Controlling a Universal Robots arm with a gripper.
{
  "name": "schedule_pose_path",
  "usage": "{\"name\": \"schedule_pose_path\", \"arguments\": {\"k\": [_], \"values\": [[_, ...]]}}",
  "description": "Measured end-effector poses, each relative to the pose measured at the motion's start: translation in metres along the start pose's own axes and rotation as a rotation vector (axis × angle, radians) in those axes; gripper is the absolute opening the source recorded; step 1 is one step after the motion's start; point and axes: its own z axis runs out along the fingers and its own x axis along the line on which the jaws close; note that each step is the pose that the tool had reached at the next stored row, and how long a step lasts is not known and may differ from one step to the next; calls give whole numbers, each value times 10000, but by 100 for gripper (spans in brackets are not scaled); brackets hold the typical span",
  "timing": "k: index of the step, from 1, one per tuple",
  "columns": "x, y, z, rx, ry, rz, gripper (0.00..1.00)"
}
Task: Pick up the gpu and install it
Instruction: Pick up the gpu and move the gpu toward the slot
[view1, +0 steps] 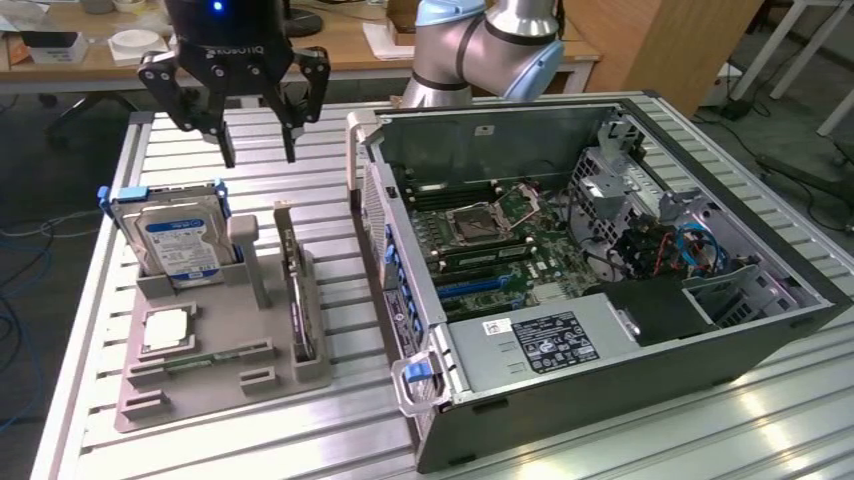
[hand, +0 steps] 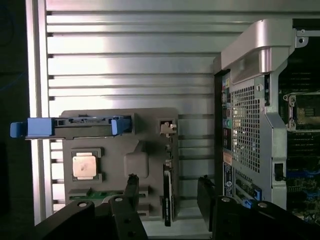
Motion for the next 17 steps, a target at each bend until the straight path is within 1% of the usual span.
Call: {"name": "schedule_pose_path", "arguments": {"k": [2,7,8,10,13,17], "values": [[-1,-37,18,-2,3,-53,59],[-5,-244,101,-2,16,-53,59],[-5,-258,119,-3,14,-54,59],[-3,-260,154,-1,17,-54,59],[0,-262,206,0,54,-50,59],[0,-291,276,0,59,-52,59]]}}
